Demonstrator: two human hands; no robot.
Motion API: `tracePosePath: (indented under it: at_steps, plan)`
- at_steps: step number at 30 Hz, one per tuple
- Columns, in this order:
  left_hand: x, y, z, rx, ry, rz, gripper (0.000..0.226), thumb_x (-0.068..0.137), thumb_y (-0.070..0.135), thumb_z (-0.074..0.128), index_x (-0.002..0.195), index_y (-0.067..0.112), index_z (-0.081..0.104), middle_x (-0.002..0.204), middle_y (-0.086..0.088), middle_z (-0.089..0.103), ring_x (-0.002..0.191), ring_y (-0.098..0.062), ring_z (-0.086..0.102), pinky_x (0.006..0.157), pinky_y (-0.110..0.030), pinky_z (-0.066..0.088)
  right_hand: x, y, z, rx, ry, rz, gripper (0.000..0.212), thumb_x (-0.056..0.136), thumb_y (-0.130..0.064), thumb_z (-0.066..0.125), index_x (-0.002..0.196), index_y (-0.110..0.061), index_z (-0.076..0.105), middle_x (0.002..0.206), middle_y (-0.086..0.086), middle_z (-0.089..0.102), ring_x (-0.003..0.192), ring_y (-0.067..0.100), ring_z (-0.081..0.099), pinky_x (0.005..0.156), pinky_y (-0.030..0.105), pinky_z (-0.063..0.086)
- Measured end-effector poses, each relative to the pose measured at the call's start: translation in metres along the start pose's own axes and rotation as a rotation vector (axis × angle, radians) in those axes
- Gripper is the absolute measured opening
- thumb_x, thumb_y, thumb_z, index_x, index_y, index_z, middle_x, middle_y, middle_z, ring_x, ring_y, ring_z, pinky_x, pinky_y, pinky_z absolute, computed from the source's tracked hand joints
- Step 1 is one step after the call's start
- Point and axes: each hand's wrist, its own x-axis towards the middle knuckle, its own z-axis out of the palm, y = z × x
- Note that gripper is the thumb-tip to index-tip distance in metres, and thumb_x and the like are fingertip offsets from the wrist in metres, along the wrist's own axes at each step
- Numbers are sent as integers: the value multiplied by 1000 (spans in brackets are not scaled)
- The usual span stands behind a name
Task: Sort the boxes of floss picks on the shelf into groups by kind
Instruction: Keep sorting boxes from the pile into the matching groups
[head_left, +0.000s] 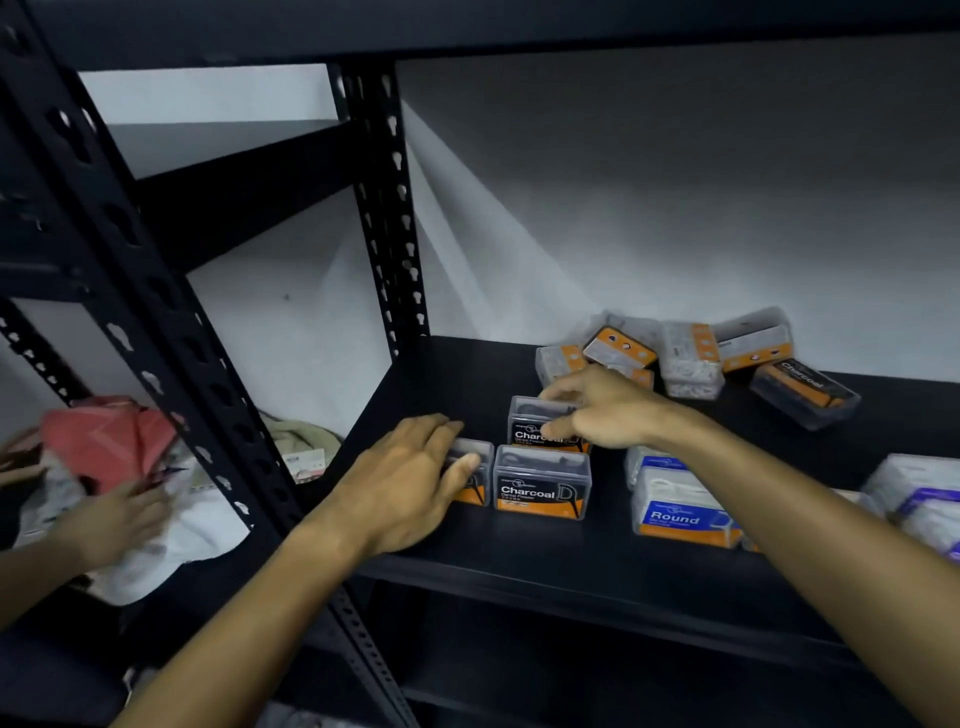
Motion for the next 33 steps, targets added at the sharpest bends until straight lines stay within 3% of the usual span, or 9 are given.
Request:
tracePosePath:
  at_steps: [4, 8, 12, 18, 25, 33]
  plan:
    - [-3, -4, 4, 3, 108, 31, 67, 97, 59, 25, 147, 17, 39, 153, 0, 35, 142, -15, 29, 111, -32, 33, 5, 2, 7, 0, -16, 18, 42, 81, -28, 73, 121, -24, 61, 127, -4, 58, 118, 16, 52, 102, 35, 40]
    - [-10, -12, 6, 101, 307, 155, 56, 93, 53, 40, 124, 12, 63, 131, -3, 58, 122, -19, 55, 81, -34, 56, 8, -1, 11, 29, -15, 4, 42, 83, -28, 71, 123, -22, 60, 122, -3, 60, 108, 13, 55, 89, 26, 41]
    - [-16, -17, 9, 143, 362, 199, 39, 89, 41, 60, 113, 12, 70, 118, -2, 65, 109, -18, 62, 66, -31, 58, 13, -7, 15, 29, -7, -7, 42, 81, -28, 73, 120, -22, 61, 120, -3, 63, 110, 14, 57, 95, 29, 43]
    - [-21, -21, 20, 111, 425, 206, 31, 87, 26, 68, 113, 10, 70, 115, -1, 67, 107, -17, 63, 53, -34, 59, 20, -24, 28, 24, -26, -70, 42, 82, -29, 71, 122, -25, 61, 124, -5, 62, 116, 14, 54, 101, 33, 41]
    - [-19, -26, 35, 76, 488, 215, 28, 92, 20, 65, 117, 7, 69, 120, -4, 65, 111, -18, 60, 52, -36, 58, 34, -41, 40, 4, -77, -121, 42, 83, -36, 69, 123, -29, 60, 128, -5, 61, 118, 14, 54, 104, 37, 41]
    - [-20, -26, 39, 86, 527, 230, 28, 93, 19, 65, 117, 5, 69, 118, -6, 66, 112, -19, 60, 53, -34, 59, 35, -47, 42, 59, -107, -146, 41, 86, -32, 65, 127, -26, 58, 130, -3, 60, 115, 10, 53, 92, 22, 36]
